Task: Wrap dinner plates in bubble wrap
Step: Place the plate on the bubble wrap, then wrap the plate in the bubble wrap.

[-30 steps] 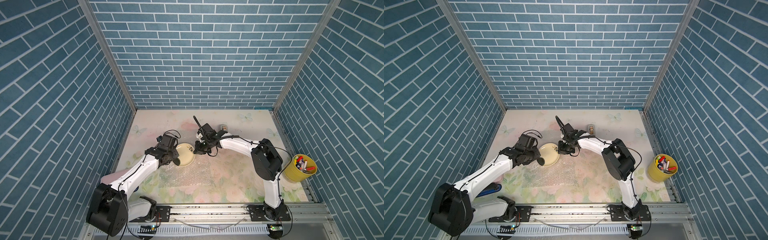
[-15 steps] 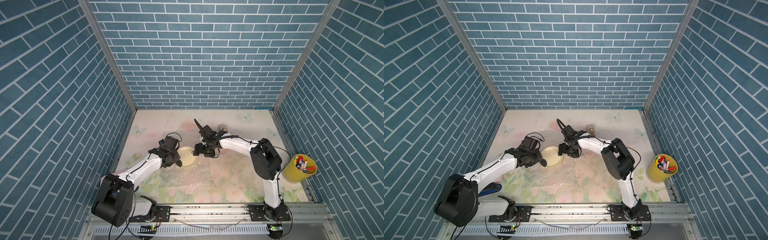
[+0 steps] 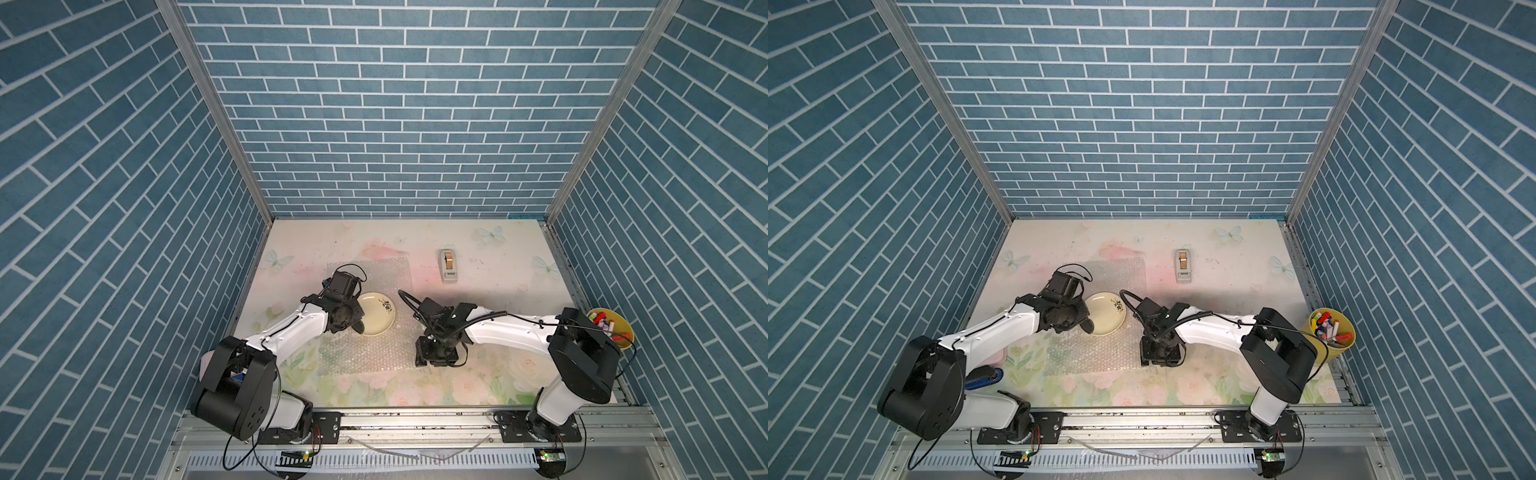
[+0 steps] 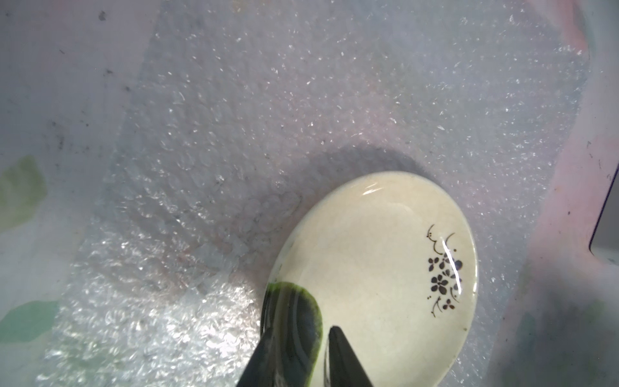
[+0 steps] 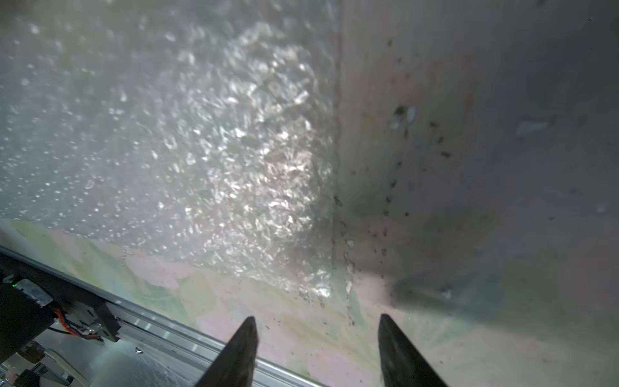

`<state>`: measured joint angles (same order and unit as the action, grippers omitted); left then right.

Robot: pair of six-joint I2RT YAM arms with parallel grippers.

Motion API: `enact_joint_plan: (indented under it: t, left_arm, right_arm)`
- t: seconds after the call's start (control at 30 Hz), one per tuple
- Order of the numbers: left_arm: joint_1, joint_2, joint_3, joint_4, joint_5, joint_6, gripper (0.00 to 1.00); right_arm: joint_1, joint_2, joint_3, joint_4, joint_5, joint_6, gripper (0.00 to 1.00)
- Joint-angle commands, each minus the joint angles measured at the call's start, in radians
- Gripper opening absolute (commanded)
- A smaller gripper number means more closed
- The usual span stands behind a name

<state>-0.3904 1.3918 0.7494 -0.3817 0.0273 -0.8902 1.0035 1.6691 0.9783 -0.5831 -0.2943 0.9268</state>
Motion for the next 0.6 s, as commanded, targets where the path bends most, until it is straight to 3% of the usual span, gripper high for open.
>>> enact_joint_plan:
  t: [0.0, 0.3, 0.47, 0.57]
  left_arm:
    - [0.006, 0.002, 0.019, 0.001, -0.001, 0.003, 0.29]
    - [0.01, -0.004, -0.011, 0.01, -0.006, 0.005, 0.29]
    - [0.01, -0.005, -0.015, 0.012, -0.004, 0.006, 0.29]
    - [0.01, -0.012, -0.013, 0.009, -0.001, 0.009, 0.29]
  right_arm:
    - [-0.006, 0.037, -0.015, 0.087, -0.041, 0.079, 0.55]
    - [-0.01, 0.057, -0.028, 0.136, -0.047, 0.105, 0.29]
    - [-0.01, 0.012, -0.017, 0.107, -0.001, 0.094, 0.0]
    - [-0.01, -0.034, 0.019, 0.046, 0.05, 0.071, 0.0]
